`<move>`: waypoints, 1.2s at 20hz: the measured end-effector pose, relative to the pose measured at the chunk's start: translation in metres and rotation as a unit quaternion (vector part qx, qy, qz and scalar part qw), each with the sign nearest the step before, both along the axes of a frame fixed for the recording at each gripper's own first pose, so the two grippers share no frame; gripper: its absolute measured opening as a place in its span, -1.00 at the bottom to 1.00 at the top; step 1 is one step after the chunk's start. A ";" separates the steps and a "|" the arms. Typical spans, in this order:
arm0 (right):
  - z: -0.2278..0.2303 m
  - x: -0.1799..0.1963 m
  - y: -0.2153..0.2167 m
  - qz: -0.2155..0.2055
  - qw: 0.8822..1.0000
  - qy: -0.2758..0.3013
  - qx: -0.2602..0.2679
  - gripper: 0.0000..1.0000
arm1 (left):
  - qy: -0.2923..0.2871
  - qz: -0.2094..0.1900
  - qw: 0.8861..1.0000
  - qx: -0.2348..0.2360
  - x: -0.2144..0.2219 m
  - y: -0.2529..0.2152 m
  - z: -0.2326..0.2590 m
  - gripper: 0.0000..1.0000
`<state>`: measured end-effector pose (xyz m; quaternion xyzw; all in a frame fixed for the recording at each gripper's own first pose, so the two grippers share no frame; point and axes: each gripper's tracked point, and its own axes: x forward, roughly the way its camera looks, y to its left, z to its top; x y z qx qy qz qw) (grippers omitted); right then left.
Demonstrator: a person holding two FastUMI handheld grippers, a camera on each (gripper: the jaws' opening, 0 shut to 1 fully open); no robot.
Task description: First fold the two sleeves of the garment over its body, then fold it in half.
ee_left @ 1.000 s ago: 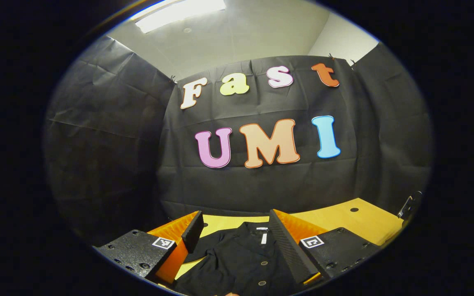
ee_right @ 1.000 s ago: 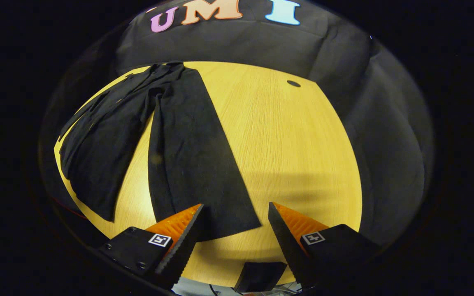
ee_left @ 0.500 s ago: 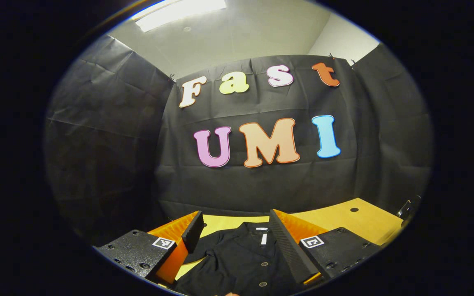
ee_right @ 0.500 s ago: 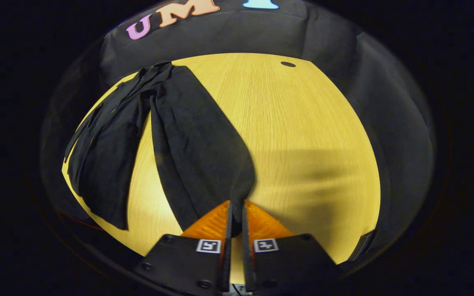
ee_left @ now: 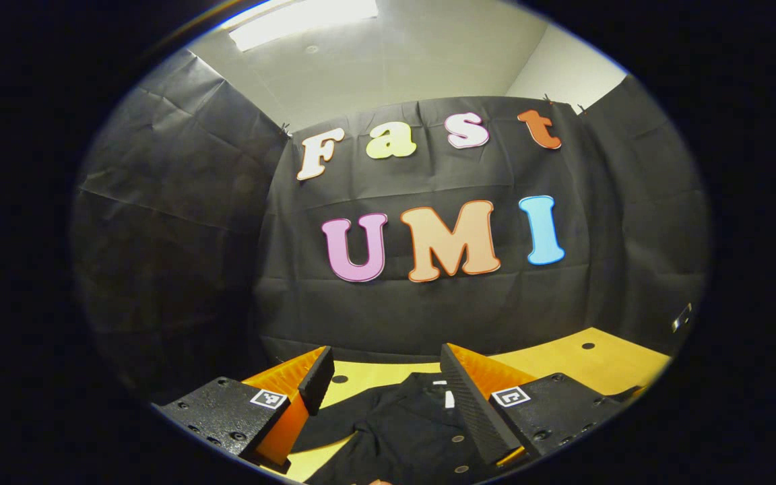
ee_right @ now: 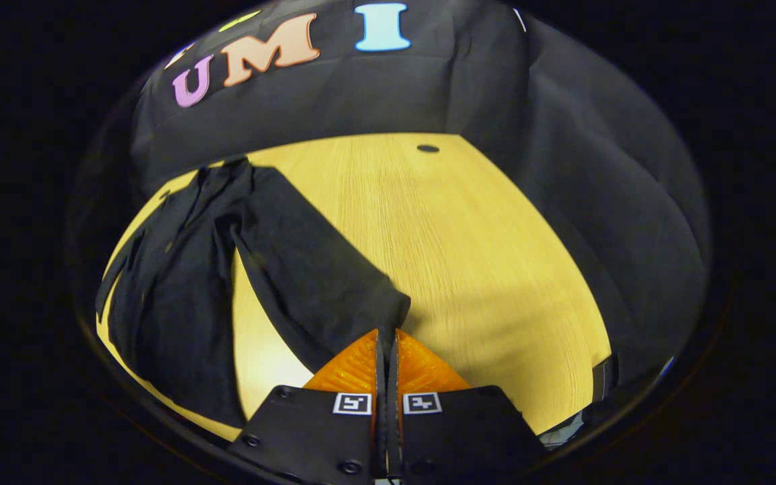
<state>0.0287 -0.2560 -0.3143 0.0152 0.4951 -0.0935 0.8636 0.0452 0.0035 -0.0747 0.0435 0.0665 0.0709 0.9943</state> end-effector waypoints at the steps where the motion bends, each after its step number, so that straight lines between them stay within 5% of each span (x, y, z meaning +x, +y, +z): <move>1: 0.010 0.010 0.005 -0.004 1.000 -0.015 -0.001 -0.94 | 0.000 0.002 1.000 0.000 -0.002 0.007 0.001 0.88; 10: 0.073 0.098 0.081 0.010 0.994 -0.112 0.017 -0.94 | 0.009 0.048 0.999 0.003 -0.026 0.084 -0.005 0.92; 24: 0.130 0.193 0.253 0.130 0.968 -0.215 -0.013 -0.95 | 0.014 0.107 0.994 -0.002 -0.039 0.196 -0.019 0.92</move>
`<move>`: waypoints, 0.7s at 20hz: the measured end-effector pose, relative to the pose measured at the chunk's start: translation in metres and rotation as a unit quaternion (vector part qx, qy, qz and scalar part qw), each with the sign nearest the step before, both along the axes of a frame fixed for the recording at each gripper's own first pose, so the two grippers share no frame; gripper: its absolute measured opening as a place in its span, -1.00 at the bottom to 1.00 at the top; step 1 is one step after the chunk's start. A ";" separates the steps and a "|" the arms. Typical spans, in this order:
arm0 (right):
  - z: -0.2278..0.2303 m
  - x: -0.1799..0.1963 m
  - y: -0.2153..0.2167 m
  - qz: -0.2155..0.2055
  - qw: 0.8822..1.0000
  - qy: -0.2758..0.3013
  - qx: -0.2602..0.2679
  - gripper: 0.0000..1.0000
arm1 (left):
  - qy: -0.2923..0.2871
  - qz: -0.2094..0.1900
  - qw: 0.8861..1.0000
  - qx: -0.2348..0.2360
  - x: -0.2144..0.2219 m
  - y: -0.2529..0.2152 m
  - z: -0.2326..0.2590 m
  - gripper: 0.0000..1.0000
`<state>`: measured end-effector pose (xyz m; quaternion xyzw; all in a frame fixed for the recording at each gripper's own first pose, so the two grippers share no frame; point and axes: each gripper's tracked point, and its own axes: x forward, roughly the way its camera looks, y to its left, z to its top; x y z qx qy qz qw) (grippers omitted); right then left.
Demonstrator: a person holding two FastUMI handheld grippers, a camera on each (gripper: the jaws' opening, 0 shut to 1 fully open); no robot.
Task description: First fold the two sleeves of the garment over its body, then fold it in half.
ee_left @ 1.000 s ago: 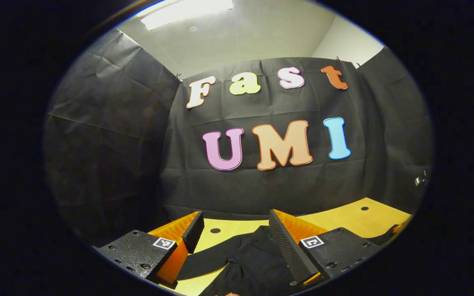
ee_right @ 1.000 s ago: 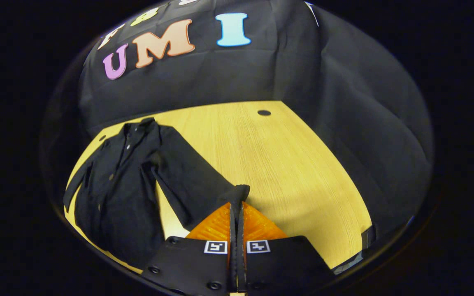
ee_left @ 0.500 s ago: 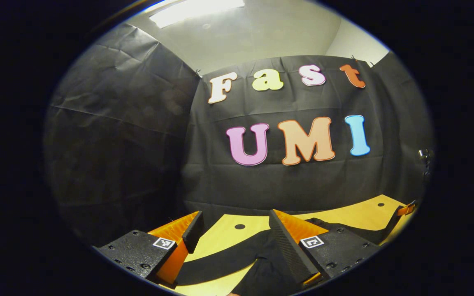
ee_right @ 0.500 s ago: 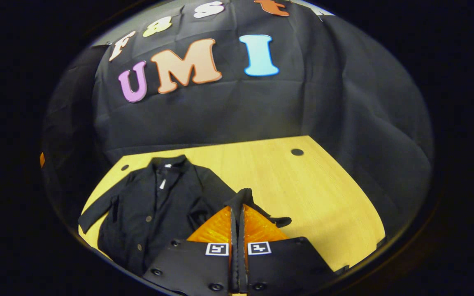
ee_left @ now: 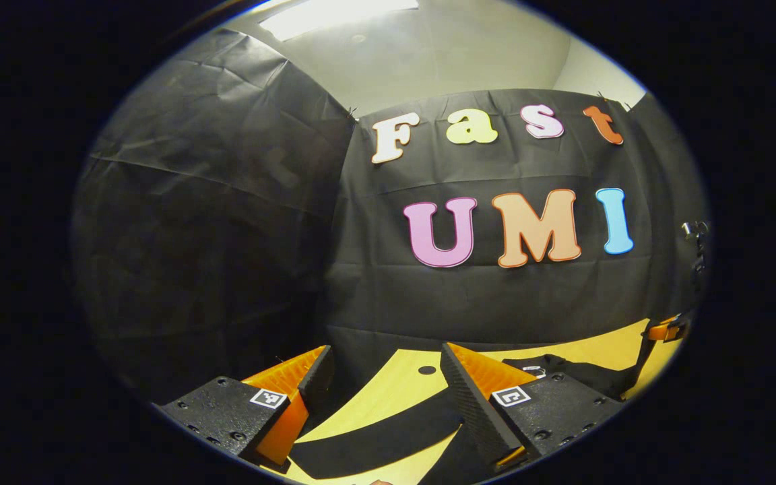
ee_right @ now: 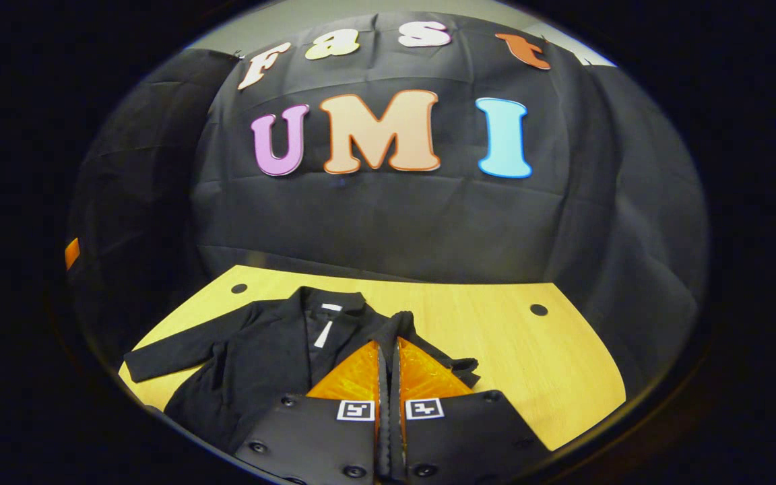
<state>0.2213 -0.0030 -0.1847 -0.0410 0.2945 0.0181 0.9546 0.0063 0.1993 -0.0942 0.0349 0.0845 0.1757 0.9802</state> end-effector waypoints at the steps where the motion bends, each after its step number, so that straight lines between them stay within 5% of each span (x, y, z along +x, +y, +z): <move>1: 0.001 0.004 0.013 0.007 1.000 -0.003 0.000 -0.94 | 0.001 0.001 1.000 0.001 0.001 0.008 0.000 0.92; 14: -0.040 0.041 0.155 0.054 0.998 0.026 -0.003 -0.95 | 0.024 -0.002 1.000 -0.007 0.003 0.095 -0.031 0.92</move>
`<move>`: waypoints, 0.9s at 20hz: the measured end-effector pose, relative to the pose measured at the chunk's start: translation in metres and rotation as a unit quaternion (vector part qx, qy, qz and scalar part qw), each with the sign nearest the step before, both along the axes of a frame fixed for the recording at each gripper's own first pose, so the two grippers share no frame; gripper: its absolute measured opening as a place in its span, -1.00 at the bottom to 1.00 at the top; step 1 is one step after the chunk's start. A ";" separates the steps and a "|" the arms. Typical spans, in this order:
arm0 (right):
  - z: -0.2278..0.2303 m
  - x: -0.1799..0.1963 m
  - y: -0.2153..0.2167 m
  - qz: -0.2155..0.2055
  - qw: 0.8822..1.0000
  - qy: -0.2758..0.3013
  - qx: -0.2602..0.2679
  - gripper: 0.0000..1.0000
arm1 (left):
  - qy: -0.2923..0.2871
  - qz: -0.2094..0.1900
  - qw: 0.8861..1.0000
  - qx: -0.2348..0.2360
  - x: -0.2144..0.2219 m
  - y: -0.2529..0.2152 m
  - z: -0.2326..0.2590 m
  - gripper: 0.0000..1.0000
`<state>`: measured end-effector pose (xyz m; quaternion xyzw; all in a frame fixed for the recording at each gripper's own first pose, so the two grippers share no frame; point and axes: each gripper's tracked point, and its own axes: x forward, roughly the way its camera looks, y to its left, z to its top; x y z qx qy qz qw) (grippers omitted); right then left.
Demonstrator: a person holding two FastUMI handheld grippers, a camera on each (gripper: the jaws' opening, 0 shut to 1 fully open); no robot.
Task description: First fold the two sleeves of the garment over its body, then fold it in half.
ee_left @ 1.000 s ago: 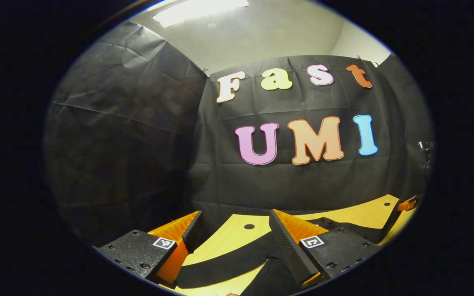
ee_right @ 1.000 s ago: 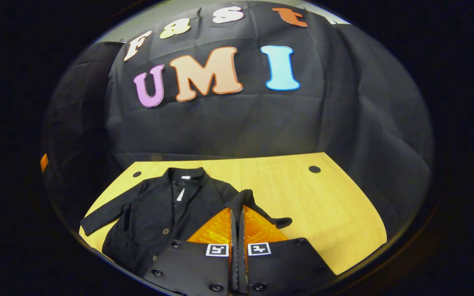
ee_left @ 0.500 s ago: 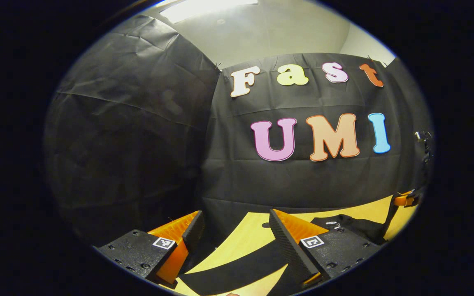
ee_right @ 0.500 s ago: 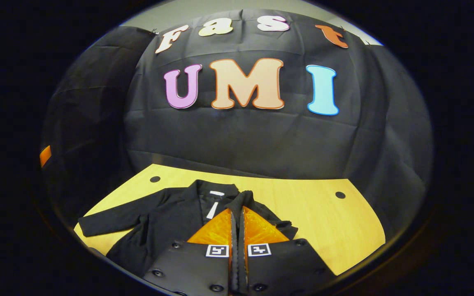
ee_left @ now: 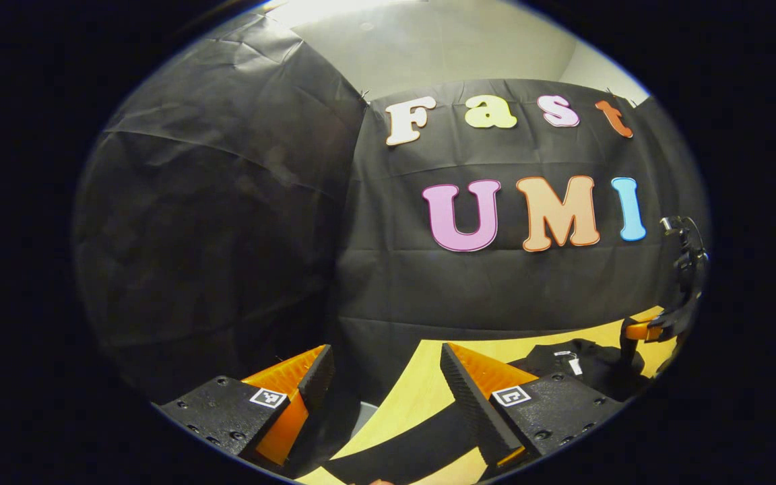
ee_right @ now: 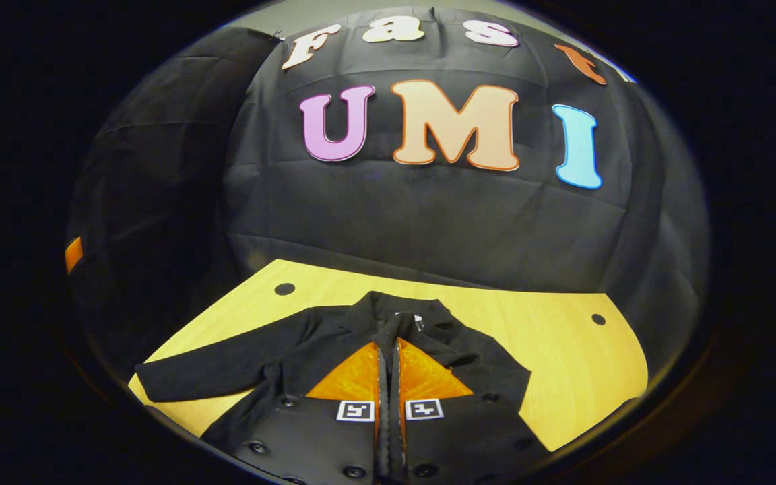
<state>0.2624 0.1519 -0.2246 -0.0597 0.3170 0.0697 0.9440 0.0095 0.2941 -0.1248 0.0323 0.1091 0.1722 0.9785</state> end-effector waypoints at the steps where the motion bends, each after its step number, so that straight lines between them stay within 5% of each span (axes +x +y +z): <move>1: -0.003 0.003 0.009 0.003 1.000 0.002 -0.001 -0.95 | 0.001 0.002 1.000 -0.001 -0.001 0.005 -0.001 0.89; 11: -0.031 0.016 0.091 0.054 0.998 0.019 -0.012 -0.98 | 0.031 0.026 0.999 -0.025 -0.021 0.046 -0.030 0.93; 15: -0.034 0.013 0.114 0.065 0.997 0.030 0.008 -0.82 | 0.054 0.023 0.998 -0.031 -0.030 0.048 -0.045 0.89; 18: -0.020 0.017 0.117 0.066 0.998 0.003 0.013 0.97 | 0.064 0.021 0.997 -0.037 -0.031 0.048 -0.056 0.89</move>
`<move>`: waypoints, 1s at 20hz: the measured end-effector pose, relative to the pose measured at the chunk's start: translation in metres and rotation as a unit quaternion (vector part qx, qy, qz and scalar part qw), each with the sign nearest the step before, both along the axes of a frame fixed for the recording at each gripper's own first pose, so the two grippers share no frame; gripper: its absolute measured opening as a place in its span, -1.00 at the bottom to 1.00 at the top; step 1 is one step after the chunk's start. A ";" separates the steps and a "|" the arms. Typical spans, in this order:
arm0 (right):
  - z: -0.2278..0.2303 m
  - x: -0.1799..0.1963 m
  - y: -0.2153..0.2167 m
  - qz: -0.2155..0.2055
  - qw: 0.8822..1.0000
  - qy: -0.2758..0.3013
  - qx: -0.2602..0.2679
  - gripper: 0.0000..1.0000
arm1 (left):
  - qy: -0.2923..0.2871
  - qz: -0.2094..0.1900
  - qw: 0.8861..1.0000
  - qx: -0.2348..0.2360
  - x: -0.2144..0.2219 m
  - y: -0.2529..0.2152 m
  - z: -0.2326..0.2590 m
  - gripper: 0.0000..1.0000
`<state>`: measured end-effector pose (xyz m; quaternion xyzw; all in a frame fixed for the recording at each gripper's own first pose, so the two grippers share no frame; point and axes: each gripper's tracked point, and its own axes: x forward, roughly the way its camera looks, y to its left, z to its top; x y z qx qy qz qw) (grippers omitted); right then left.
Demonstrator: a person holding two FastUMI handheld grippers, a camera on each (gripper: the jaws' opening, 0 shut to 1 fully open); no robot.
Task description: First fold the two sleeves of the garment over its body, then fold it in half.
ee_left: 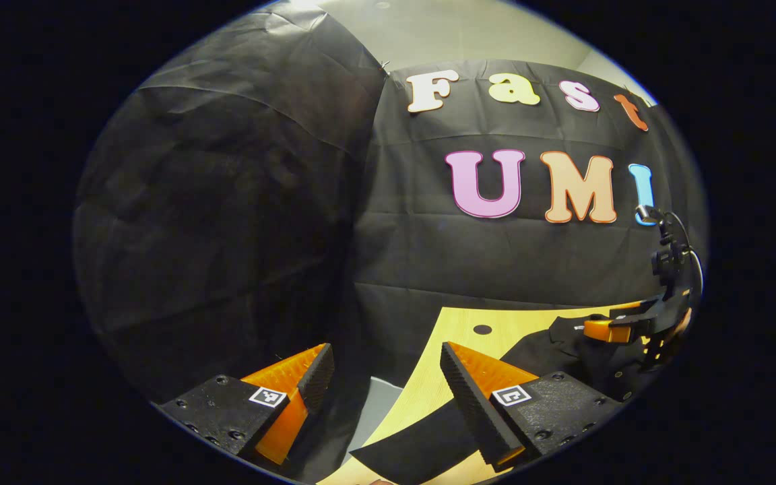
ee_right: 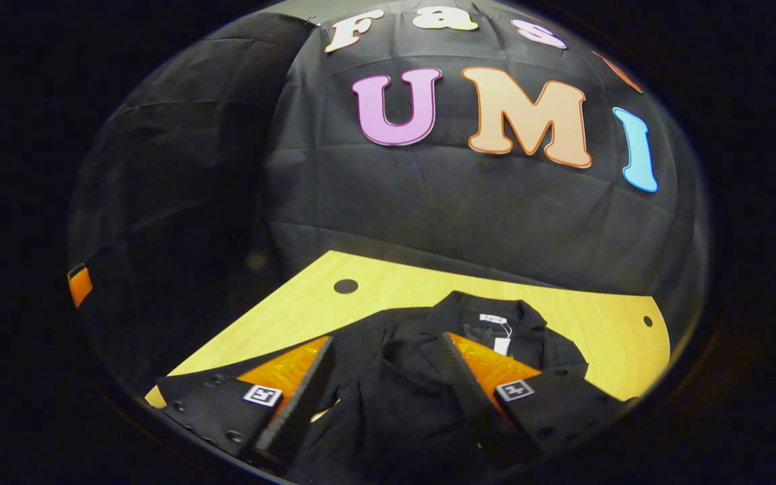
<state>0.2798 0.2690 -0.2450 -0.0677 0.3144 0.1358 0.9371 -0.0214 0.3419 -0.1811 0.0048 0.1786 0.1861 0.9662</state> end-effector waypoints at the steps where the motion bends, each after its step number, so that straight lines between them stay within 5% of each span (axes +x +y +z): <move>1: 0.005 0.002 -0.002 -0.001 1.000 -0.011 -0.003 0.93 | 0.003 0.000 1.000 -0.003 0.000 0.000 -0.003 0.92; 7: 0.006 -0.002 -0.023 -0.013 1.000 -0.012 -0.024 0.95 | 0.049 0.011 0.998 -0.040 -0.007 0.003 -0.044 0.90; 13: 0.002 -0.009 -0.037 -0.021 0.999 -0.004 -0.038 0.95 | 0.143 0.030 0.983 -0.108 -0.031 -0.006 -0.112 0.95; 20: -0.007 -0.019 -0.049 -0.029 0.998 0.013 -0.058 0.99 | 0.216 0.030 0.969 -0.115 -0.055 -0.007 -0.167 0.95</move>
